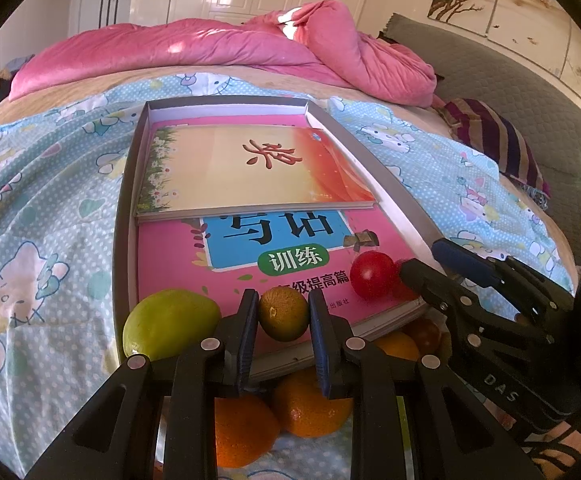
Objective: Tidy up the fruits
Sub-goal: 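Place the kiwi with the left gripper in the box while the right gripper drops the tomatoes there, then withdraw both open grippers from the box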
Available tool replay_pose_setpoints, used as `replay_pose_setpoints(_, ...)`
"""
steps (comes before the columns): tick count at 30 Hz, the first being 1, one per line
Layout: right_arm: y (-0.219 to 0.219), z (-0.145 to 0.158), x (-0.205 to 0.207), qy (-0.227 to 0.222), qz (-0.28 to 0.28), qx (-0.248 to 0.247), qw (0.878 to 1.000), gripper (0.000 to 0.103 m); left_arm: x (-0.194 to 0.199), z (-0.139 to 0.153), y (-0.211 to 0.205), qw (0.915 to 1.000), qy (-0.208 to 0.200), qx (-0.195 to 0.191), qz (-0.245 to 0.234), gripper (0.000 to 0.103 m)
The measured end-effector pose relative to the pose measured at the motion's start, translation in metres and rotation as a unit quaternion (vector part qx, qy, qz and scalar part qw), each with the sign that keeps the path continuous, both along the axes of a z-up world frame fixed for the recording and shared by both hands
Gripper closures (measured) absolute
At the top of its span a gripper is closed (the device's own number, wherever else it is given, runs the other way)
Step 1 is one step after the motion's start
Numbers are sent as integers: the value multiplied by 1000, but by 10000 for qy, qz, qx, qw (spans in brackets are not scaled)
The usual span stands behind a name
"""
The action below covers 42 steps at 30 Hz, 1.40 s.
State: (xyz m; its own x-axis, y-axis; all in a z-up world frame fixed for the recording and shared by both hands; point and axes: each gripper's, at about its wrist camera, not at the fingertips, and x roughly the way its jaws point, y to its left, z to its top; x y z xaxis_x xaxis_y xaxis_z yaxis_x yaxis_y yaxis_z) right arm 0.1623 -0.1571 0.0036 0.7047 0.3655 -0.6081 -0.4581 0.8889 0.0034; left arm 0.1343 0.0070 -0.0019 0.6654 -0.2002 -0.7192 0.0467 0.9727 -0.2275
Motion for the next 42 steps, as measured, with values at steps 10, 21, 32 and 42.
replay_pose_setpoints(10, -11, 4, -10, -78, -102, 256, 9996, 53, -1, 1, 0, 10000, 10, -50, -1, 77)
replay_pose_setpoints(21, -11, 7, -17, -173, -29, 345, 9993, 48, -8, 5, 0, 9999, -27, -132, -25, 71)
replay_pose_setpoints(32, -11, 10, -20, -251, 6, 391, 9989, 41, -21, 19, -2, 9995, -315, -23, 67, 48)
replay_pose_setpoints(42, -13, 18, -29, -436, 87, 501, 9978, 38, -34, 33, 20, 9975, -543, -252, 367, 40)
